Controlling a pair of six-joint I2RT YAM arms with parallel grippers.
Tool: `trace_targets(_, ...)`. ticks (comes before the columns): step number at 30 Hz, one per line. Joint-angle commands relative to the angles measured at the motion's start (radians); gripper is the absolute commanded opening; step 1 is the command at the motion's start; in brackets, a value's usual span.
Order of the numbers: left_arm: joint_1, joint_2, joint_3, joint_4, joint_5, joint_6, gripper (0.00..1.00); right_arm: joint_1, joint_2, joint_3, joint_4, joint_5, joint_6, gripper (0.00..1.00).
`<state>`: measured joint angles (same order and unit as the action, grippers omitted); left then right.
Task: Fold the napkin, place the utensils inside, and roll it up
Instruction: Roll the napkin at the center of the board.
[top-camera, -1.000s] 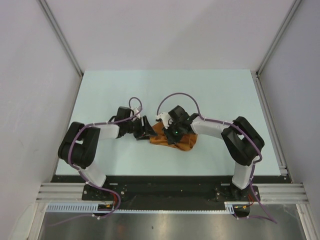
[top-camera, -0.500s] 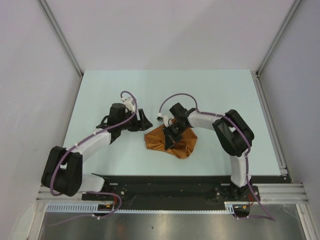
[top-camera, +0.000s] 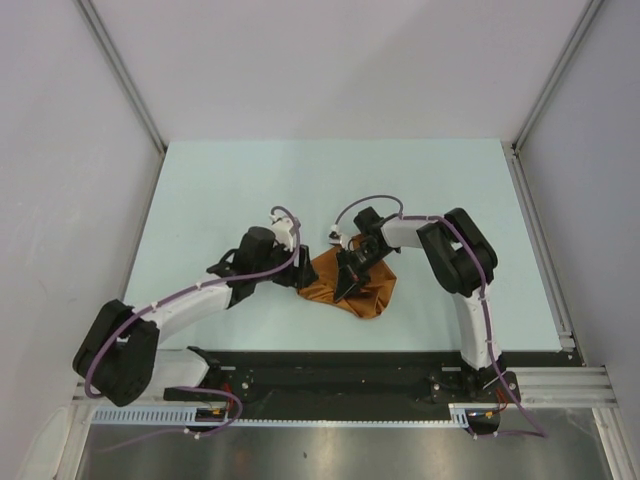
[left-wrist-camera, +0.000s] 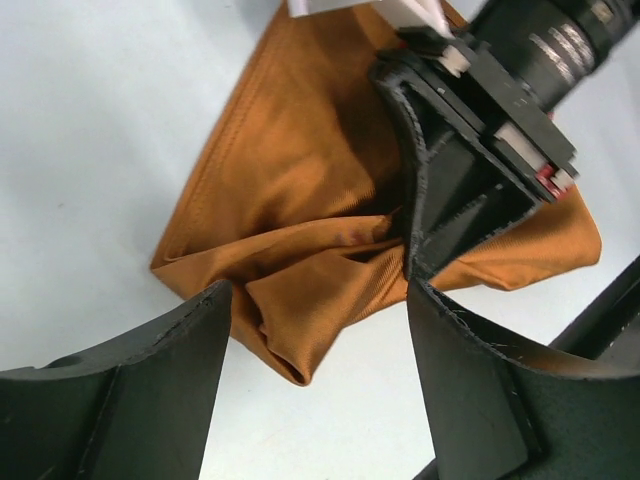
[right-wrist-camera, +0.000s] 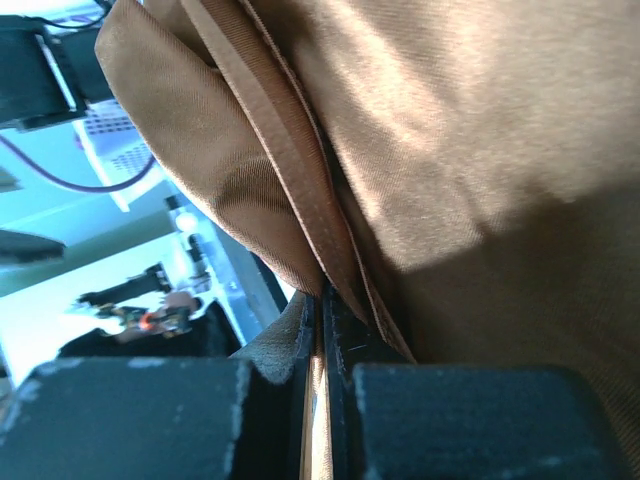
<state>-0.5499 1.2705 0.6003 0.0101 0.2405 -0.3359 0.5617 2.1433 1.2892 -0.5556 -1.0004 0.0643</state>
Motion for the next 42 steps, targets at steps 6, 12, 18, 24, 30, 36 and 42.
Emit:
trace_targets(6, -0.041, -0.048, -0.033, -0.104, -0.218, -0.051, 0.75, -0.025, 0.064, 0.022, -0.058, -0.009, 0.003, 0.0)
trace_targets(12, -0.041, -0.105, -0.109, -0.07, -0.109, -0.199, 0.88, -0.028, 0.064, 0.022, -0.058, 0.005, 0.009, 0.0)
trace_targets(18, -0.035, -0.02, -0.16, 0.137, -0.026, -0.389, 0.86, -0.026, 0.063, 0.019, -0.063, 0.017, 0.006, 0.0)
trace_targets(24, -0.005, 0.035, -0.18, 0.263, 0.02, -0.459, 0.81, -0.028, 0.067, 0.021, -0.066, 0.023, 0.0, 0.0)
trace_targets(30, 0.034, 0.061, -0.212, 0.337, 0.045, -0.485, 0.74, -0.026, 0.07, 0.022, -0.067, 0.026, 0.0, 0.0)
trace_targets(36, 0.048, 0.125, -0.203, 0.376, 0.097, -0.491, 0.49, -0.026, 0.069, 0.032, -0.073, 0.031, 0.003, 0.0)
trace_targets(42, 0.068, 0.199, -0.169, 0.352, 0.129, -0.494, 0.02, -0.026, 0.026, 0.055, -0.084, 0.062, 0.008, 0.07)
